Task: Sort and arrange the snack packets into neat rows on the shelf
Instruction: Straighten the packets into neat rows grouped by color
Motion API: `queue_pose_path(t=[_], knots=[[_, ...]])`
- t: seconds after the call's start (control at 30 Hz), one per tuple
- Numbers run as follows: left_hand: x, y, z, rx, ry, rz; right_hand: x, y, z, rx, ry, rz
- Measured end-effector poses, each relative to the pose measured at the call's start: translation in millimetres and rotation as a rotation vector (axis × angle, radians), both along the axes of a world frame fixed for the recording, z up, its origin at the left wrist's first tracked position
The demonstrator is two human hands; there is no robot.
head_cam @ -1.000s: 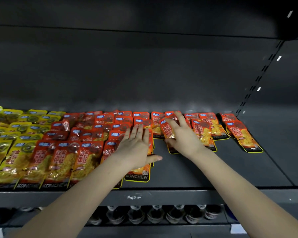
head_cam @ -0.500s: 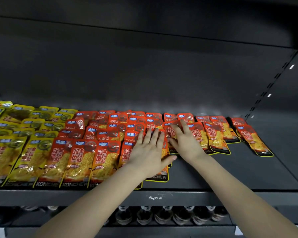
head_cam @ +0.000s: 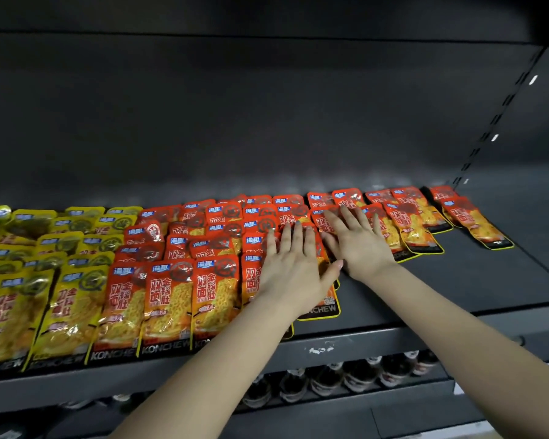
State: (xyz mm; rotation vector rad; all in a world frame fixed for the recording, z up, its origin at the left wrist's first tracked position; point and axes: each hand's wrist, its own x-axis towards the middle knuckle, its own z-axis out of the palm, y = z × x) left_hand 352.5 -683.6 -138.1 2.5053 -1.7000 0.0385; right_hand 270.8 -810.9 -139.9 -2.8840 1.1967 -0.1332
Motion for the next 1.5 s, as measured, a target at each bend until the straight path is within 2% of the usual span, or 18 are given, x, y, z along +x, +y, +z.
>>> queue_pose_path(t=[0.2,0.37,0.7,0.97,1.17,1.33,1.5], knots=[[0.0,1.5,1.3,-0.002,-0.018,-0.011,7.8,-2.2,6.7,-0.047,0.077,-0.013],[-0.6,1.3,0.3,0.0,-0.028,-0.014,8.4,0.0,4.7,0.004,0.017,-0.05],[-0.6,0.2,-0.7,-0.006,-0.036,-0.003,6.5,2.3,0.4,-0.02,-0.085,-0.068],[-2.0,0.2,-1.6,-0.004,-0.073,0.005,1.5,0.8,1.9,0.01,-0.12,-0.048],[-1.3,-2.1,10.0,-0.077,-0.099,0.017,-1.6,-1.4,15.5,-0.032,-0.21,0.004],[-6.5,-17.4,28.9,-0.111,-0.132,0.057,-16.0,-17.7,31.6,-0.037,-0.254,0.061],[-25.4,-46.5,41.8,-0.111,-0.138,0.05,-47.2,-49.4,45.1,-0.029,-0.277,0.029]])
